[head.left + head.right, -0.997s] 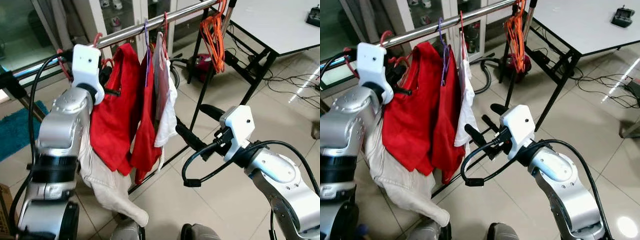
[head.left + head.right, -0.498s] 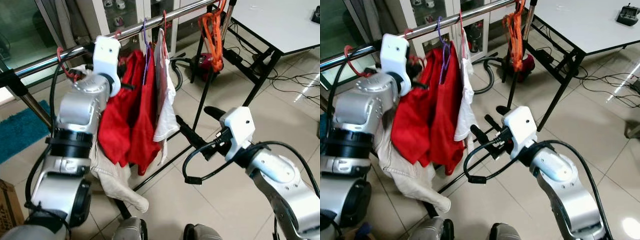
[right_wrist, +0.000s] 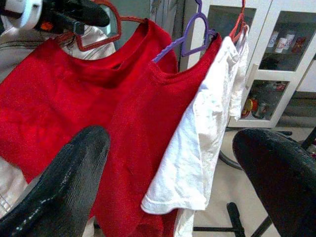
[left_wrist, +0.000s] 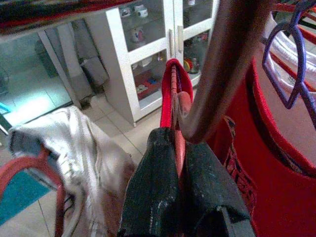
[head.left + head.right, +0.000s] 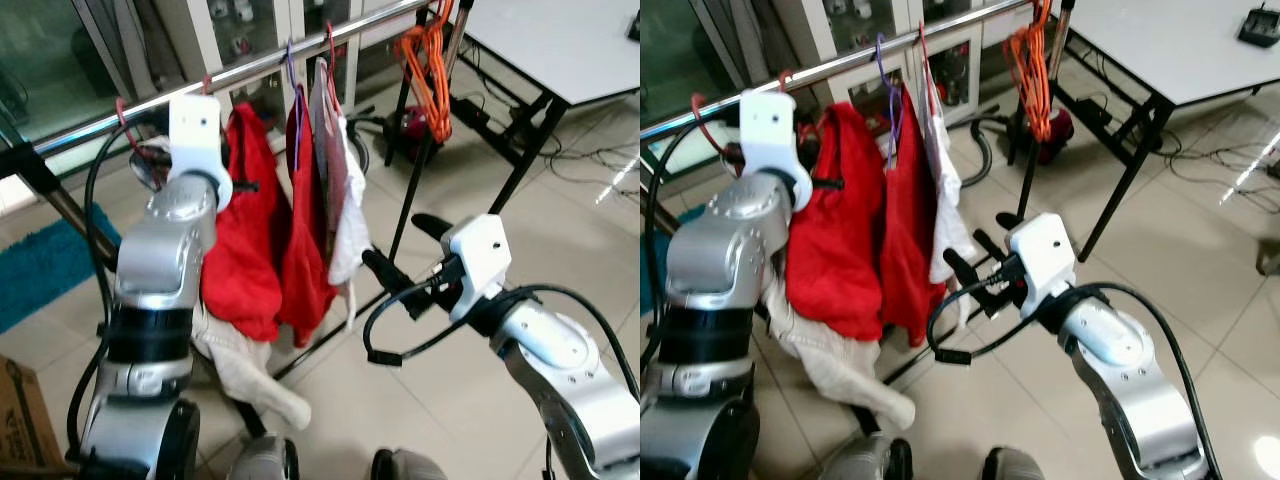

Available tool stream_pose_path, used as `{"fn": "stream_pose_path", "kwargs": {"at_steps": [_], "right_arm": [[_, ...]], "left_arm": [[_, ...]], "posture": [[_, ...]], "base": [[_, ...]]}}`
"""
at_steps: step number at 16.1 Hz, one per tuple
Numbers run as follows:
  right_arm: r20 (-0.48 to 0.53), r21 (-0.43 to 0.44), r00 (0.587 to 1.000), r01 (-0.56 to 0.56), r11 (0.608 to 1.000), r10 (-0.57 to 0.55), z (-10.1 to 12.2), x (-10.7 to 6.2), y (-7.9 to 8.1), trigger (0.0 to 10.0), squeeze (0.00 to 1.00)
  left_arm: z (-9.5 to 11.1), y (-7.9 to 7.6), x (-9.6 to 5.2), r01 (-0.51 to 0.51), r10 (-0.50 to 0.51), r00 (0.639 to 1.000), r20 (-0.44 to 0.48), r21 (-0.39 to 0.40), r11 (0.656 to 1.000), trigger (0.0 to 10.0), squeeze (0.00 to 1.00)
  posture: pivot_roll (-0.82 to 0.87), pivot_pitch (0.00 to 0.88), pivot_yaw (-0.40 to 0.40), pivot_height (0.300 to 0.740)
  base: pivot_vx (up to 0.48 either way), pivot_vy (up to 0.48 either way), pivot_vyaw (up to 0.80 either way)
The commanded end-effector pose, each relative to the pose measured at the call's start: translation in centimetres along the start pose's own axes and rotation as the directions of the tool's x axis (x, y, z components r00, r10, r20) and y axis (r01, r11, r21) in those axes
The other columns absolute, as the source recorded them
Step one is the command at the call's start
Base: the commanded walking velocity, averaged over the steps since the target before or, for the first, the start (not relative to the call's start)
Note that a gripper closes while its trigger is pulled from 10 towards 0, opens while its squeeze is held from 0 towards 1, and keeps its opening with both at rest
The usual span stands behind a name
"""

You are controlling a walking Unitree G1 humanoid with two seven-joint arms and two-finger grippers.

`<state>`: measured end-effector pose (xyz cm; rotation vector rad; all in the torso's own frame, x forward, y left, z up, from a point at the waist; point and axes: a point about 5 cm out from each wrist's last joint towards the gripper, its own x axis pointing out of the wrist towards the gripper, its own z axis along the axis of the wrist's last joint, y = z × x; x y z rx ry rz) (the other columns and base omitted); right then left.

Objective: Hang hanger

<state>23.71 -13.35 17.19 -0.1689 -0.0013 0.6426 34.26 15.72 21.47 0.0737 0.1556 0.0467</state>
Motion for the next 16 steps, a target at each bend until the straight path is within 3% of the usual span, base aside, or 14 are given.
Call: {"fn": "stream_pose_path", "kwargs": {"at_steps": [1,4,6,8,9,10,14,15,16], "right_arm": [[0.022,-0.012,1.0,0.015,1.0,-0.015,0.4,0.0,-0.1,10.0,0.0],[0.022,-0.011,1.0,0.01,1.0,-0.01,0.2,0.1,0.1,10.0,0.0],[0.017,-0.012,1.0,0.015,1.0,-0.015,0.1,0.1,0.1,10.0,0.0],[0.002,-0.018,1.0,0.006,1.0,-0.006,-0.2,0.1,0.3,10.0,0.0],[-0.011,-0.023,1.0,0.007,1.0,-0.007,-0.4,0.1,0.3,10.0,0.0],[-0.024,-0.028,1.0,0.017,0.999,-0.018,-0.6,0.1,0.2,10.0,0.0],[-0.035,-0.037,0.997,0.07,0.997,-0.071,-0.8,-0.2,-0.4,10.0,0.0],[-0.039,-0.034,0.995,0.092,0.995,-0.093,-1.0,-0.3,-0.6,10.0,0.0],[-0.041,-0.033,0.995,0.094,0.995,-0.095,-1.0,-0.2,-0.7,10.0,0.0]], "left_arm": [[0.3,0.1,-0.9,-0.017,0.017,0.999,0.041,0.003,1.0,0.0,0.0],[0.2,0.1,-2.2,0.01,-0.009,0.991,0.134,-0.012,1.0,0.0,0.0],[0.7,0.5,-3.1,-0.019,0.004,0.976,0.218,0.063,0.998,0.0,0.0],[-0.2,1.4,-3.9,-0.087,0.066,0.984,0.167,0.126,0.988,0.0,0.0],[-0.6,1.5,-4.3,-0.083,0.063,0.985,0.16,0.121,0.989,0.0,0.0],[-0.6,1.1,-4.8,-0.029,0.012,0.985,0.175,0.091,0.995,0.0,0.0],[-1.3,0.9,-7.0,0.026,-0.03,0.986,0.163,0.022,0.999,0.0,0.0],[-1.4,0.4,-7.9,0.091,-0.096,0.979,0.178,0.038,0.995,0.0,0.0],[-1.8,0.4,-8.0,0.096,-0.101,0.983,0.154,0.042,0.995,0.0,0.0]], "posture": [[0.01,0.087,0.082,0.74],[0.02,0.086,0.08,0.74],[0.03,0.085,0.081,0.74],[0.03,0.085,0.085,0.74],[0.03,0.085,0.085,0.74],[0.03,0.085,0.085,0.74],[0.03,0.087,0.081,0.74],[0.04,0.087,0.072,0.74],[0.04,0.087,0.072,0.74]], "base": [[0.0,0.0,0.0],[0.0,0.0,0.0],[0.0,0.0,0.0],[0.0,0.0,0.0],[0.0,0.0,0.0],[0.0,0.0,0.0],[0.0,0.0,0.0],[0.0,0.0,0.0],[0.0,0.0,0.0]]}}
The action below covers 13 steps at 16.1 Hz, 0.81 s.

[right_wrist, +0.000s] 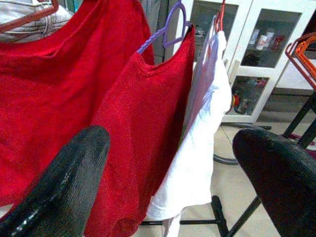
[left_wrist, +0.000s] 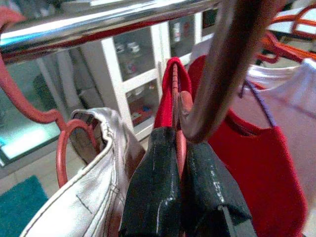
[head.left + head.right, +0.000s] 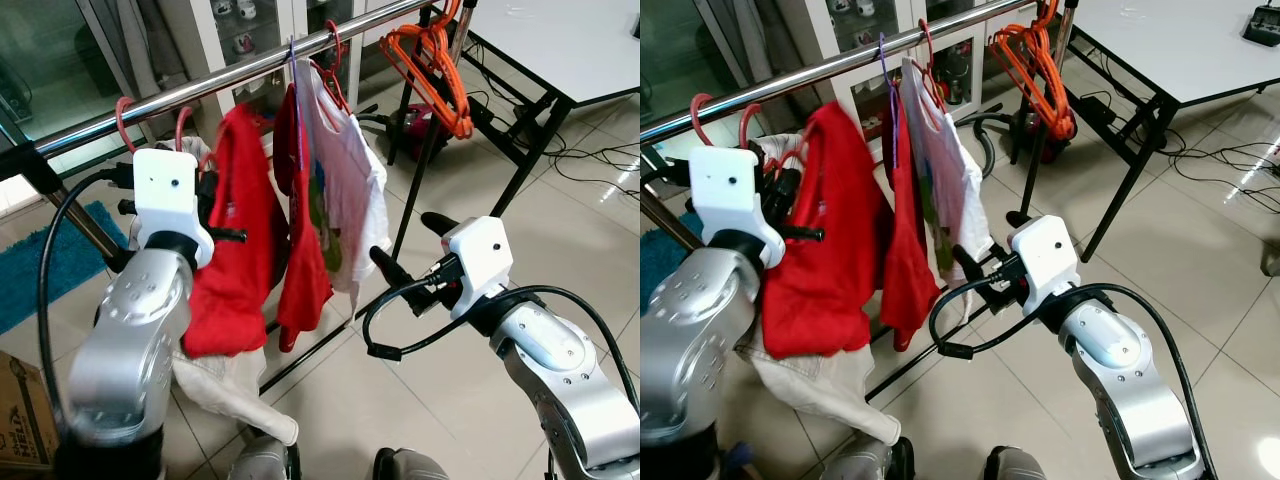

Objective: Hang hanger

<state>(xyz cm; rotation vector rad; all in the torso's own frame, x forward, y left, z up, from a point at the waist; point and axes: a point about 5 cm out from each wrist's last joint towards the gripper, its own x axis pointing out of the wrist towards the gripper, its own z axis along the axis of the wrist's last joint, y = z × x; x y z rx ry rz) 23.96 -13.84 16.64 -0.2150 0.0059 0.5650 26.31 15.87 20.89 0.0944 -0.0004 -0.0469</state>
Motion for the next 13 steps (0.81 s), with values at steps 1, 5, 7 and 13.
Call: {"fn": "stream_pose_path", "kwargs": {"at_steps": [1,5,7,13], "right_arm": [[-0.018,0.01,1.0,0.018,1.0,-0.018,-0.47,-0.13,-0.18,10.0,0.0],[-0.024,0.01,1.0,0.002,1.0,-0.002,-0.62,0.09,-0.02,10.0,0.0],[-0.024,0.009,1.0,0.004,1.0,-0.004,-0.63,0.05,-0.08,10.0,0.0],[-0.025,-0.001,1.0,0.014,1.0,-0.014,-0.63,0.0,-0.15,10.0,0.0]], "left_arm": [[-0.09,0.01,-0.42,0.007,-0.007,1.0,-0.011,0.012,1.0,0.0,0.0],[-0.53,0.07,-0.61,0.012,-0.012,0.999,-0.033,0.018,1.0,10.0,0.0],[-0.53,-0.04,-0.61,0.023,-0.022,0.999,-0.039,0.017,1.0,10.0,0.0],[-0.68,-0.26,-0.37,0.044,-0.043,0.998,-0.05,0.022,0.999,10.0,0.0]], "posture": [[0.04,0.086,0.067,0.74],[0.04,0.087,0.055,0.74],[0.04,0.085,0.056,0.74],[0.03,0.083,0.062,0.74]], "base": [[0.0,0.0,0.0],[0.0,0.0,0.0],[0.0,0.0,0.0],[-0.312,0.0,0.0]]}}
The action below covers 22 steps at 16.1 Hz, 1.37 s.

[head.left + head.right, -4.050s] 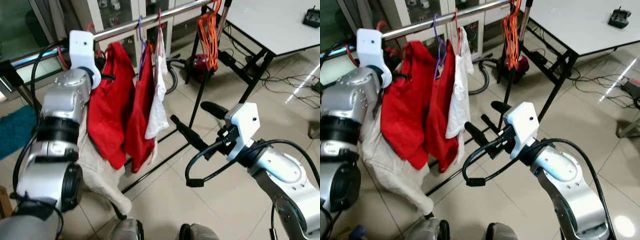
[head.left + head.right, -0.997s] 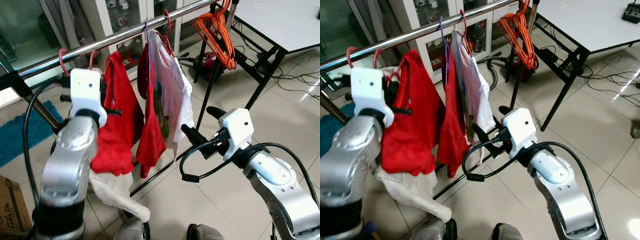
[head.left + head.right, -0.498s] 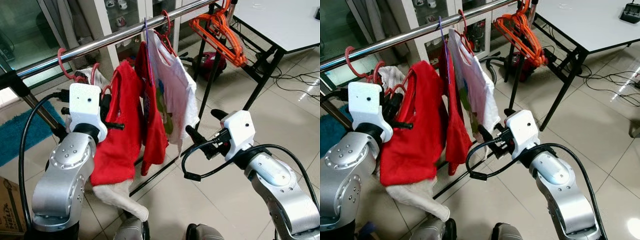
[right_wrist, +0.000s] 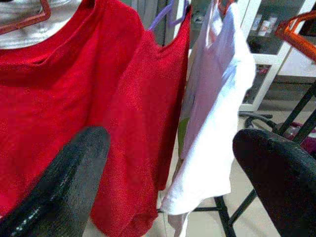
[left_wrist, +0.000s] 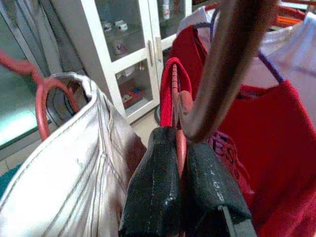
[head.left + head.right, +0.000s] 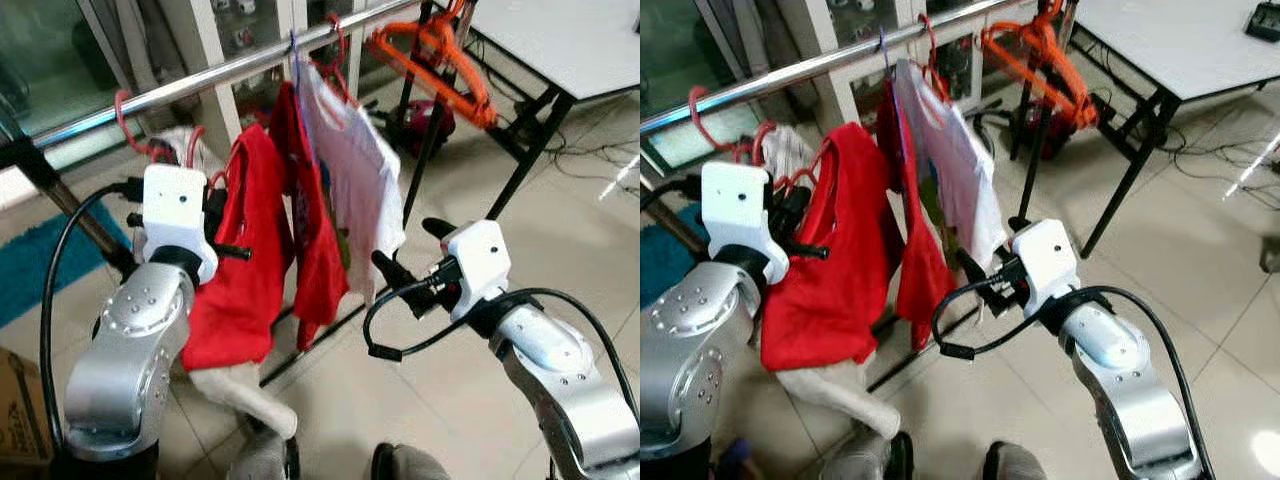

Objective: Hang hanger

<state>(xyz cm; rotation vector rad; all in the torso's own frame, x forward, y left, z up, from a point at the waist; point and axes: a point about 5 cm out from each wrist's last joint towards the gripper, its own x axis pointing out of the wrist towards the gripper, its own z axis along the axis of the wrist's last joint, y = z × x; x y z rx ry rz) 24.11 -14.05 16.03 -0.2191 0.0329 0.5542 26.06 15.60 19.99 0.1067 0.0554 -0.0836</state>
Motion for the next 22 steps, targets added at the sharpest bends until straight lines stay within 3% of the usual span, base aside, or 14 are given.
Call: {"fn": "stream_pose_path", "kwargs": {"at_steps": [1,4,6,9,13,22], "right_arm": [[0.003,-0.005,1.0,0.008,1.0,-0.008,0.0,-0.1,0.0,10.0,0.0],[0.003,-0.008,1.0,0.016,1.0,-0.016,0.0,-0.2,-0.1,10.0,0.0],[-0.001,-0.005,1.0,0.024,1.0,-0.024,0.0,-0.4,-0.2,10.0,0.0],[-0.013,0.007,0.998,0.057,0.998,-0.057,-0.3,-0.6,-0.3,10.0,0.0],[-0.017,0.019,0.988,0.153,0.988,-0.153,-0.4,-0.5,-0.3,10.0,0.0],[0.028,0.016,0.965,0.261,0.965,-0.262,0.3,0.2,-1.4,10.0,0.0]], "left_arm": [[0.2,0.1,-0.1,0.006,-0.006,1.0,0.004,0.017,1.0,10.0,0.0],[0.3,-0.2,0.3,0.026,-0.026,0.999,0.018,0.043,0.999,10.0,0.0],[0.3,-0.9,0.4,0.107,-0.107,0.993,0.056,0.019,0.994,10.0,0.0],[-0.2,-1.5,0.8,0.171,-0.174,0.984,0.041,0.064,0.983,10.0,0.0],[-1.3,-1.2,1.6,0.126,-0.127,0.992,0.012,0.046,0.991,10.0,0.0],[-0.9,-1.8,3.1,0.093,-0.093,0.995,0.043,-0.008,0.996,10.0,0.0]], "posture": [[0.03,0.083,0.064,0.74],[0.02,0.077,0.065,0.74],[0.02,0.075,0.061,0.74],[0.01,0.068,0.048,0.74],[-0.01,0.063,0.048,0.74],[0.0,0.069,0.053,0.74]], "base": [[-0.48,0.0,0.0],[-0.16,0.0,0.0],[0.0,0.0,0.0],[0.0,-0.32,0.0],[0.0,-0.48,0.0],[0.0,-0.408,0.0]]}}
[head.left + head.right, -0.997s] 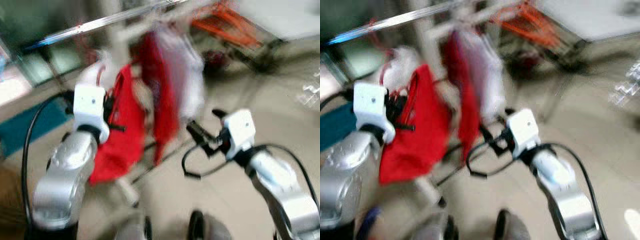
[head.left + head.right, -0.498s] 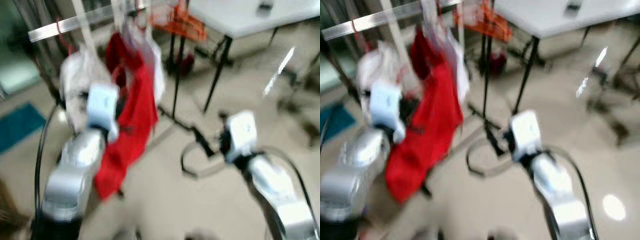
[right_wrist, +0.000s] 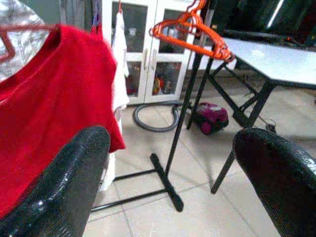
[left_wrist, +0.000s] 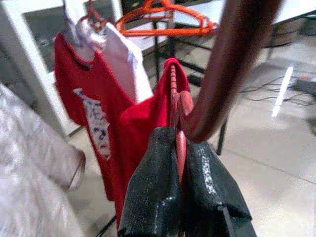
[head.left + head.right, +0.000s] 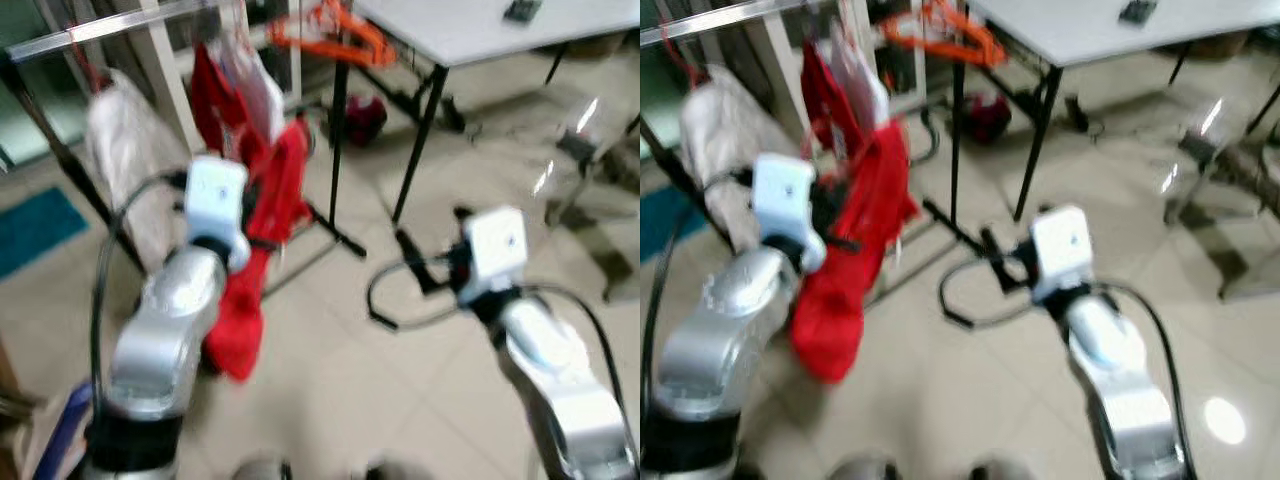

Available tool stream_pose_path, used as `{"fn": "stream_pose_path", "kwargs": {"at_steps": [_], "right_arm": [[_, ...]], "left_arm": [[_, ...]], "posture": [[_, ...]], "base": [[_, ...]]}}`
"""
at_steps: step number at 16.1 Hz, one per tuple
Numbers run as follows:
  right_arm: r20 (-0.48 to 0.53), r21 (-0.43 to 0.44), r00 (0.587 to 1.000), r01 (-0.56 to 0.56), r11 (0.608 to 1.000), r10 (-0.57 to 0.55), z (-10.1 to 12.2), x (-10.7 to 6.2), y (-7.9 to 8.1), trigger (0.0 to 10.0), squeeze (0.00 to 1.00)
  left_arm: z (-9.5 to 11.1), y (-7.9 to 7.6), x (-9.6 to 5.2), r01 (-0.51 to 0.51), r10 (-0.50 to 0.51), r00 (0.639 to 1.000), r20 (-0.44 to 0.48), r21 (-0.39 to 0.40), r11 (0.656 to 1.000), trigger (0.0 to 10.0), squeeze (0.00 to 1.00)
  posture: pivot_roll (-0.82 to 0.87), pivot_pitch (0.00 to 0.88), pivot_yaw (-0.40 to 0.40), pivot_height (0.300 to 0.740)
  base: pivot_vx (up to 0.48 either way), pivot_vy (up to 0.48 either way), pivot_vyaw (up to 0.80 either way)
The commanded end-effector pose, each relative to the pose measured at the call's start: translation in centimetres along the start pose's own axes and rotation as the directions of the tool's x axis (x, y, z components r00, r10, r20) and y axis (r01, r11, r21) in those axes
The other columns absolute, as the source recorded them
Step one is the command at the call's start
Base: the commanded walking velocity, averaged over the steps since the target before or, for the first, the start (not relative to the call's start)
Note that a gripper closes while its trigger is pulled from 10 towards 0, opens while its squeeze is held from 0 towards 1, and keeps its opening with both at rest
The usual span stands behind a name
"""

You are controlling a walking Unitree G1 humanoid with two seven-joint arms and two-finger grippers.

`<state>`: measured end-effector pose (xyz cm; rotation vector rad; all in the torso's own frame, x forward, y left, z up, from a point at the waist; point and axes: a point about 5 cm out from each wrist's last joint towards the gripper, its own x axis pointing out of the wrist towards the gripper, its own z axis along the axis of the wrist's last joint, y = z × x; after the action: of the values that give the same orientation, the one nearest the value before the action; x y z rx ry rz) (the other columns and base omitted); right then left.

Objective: Hang hanger

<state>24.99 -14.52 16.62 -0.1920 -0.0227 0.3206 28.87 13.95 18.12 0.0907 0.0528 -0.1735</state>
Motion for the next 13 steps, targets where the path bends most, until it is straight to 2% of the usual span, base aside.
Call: {"fn": "stream_pose_path", "kwargs": {"at_steps": [1,2,3,4,5,6,7,9,11,12,13], "right_arm": [[-0.004,-0.01,0.999,0.034,0.999,-0.034,-0.1,-0.1,-0.5,10.0,0.0],[0.0,-0.018,0.999,0.052,0.999,-0.052,0.0,0.0,-0.6,10.0,0.0],[0.004,-0.01,0.997,0.072,0.997,-0.072,0.0,0.1,-0.7,10.0,0.0],[0.01,-0.006,0.997,0.081,0.997,-0.081,0.0,0.2,-0.8,10.0,0.0],[0.018,0.003,0.998,0.067,0.998,-0.067,0.3,0.3,-0.6,10.0,0.0],[0.019,0.007,0.998,0.061,0.998,-0.061,0.3,0.3,-0.6,10.0,0.0],[0.021,0.003,0.999,0.042,0.999,-0.042,0.3,0.3,-0.4,10.0,0.0],[0.012,0.02,1.0,-0.005,1.0,0.005,0.3,-0.1,-0.4,10.0,0.0],[0.042,0.063,0.999,-0.035,0.997,0.032,0.7,0.0,-0.4,10.0,0.0],[0.069,0.098,0.996,-0.059,0.993,0.053,1.1,0.2,-0.3,10.0,0.35],[0.088,0.111,0.993,-0.086,0.99,0.076,1.4,0.4,-0.3,10.0,0.58]], "left_arm": [[0.6,-0.1,0.4,-0.002,0.002,0.999,0.035,-0.003,1.0,10.0,0.0],[0.7,-0.1,0.6,-0.013,0.012,0.998,0.066,0.017,1.0,10.0,0.0],[0.9,0.0,0.8,-0.04,0.033,0.995,0.095,0.072,0.997,10.0,0.0],[1.0,-0.2,1.0,-0.029,0.022,0.995,0.101,0.068,0.997,10.0,0.0],[1.3,-0.6,1.0,0.063,-0.064,0.994,0.092,0.011,0.998,10.0,0.0],[1.4,-0.7,1.0,0.08,-0.079,0.992,0.097,-0.001,0.997,10.0,0.0],[1.6,-0.7,1.0,0.092,-0.092,0.99,0.105,0.01,0.996,10.0,0.0],[2.3,-0.4,1.3,0.157,-0.169,0.977,0.13,0.099,0.983,10.0,0.0],[2.8,-0.3,1.2,0.247,-0.26,0.958,0.123,0.112,0.963,10.0,0.0],[3.1,-0.3,1.1,0.29,-0.308,0.944,0.116,0.145,0.946,10.0,0.0],[3.4,-0.4,1.0,0.333,-0.352,0.928,0.123,0.15,0.931,10.0,0.0]], "posture": [[0.0,0.066,0.057,0.74],[0.0,0.067,0.059,0.74],[0.0,0.06,0.063,0.74],[0.0,0.057,0.063,0.74],[0.0,0.056,0.064,0.74],[0.0,0.056,0.064,0.74],[0.0,0.057,0.064,0.74],[-0.01,0.063,0.046,0.74],[-0.01,0.073,0.044,0.74],[-0.01,0.075,0.045,0.74],[-0.01,0.076,0.044,0.74]], "base": [[0.0,0.0,0.0],[0.0,0.0,0.0],[0.0,0.0,0.0],[0.0,0.0,0.0],[0.0,0.0,0.0],[0.0,0.0,0.0],[0.0,0.0,0.0],[0.0,0.0,0.0],[0.0,0.0,0.0],[0.0,0.0,0.0],[0.0,0.0,0.0]]}}
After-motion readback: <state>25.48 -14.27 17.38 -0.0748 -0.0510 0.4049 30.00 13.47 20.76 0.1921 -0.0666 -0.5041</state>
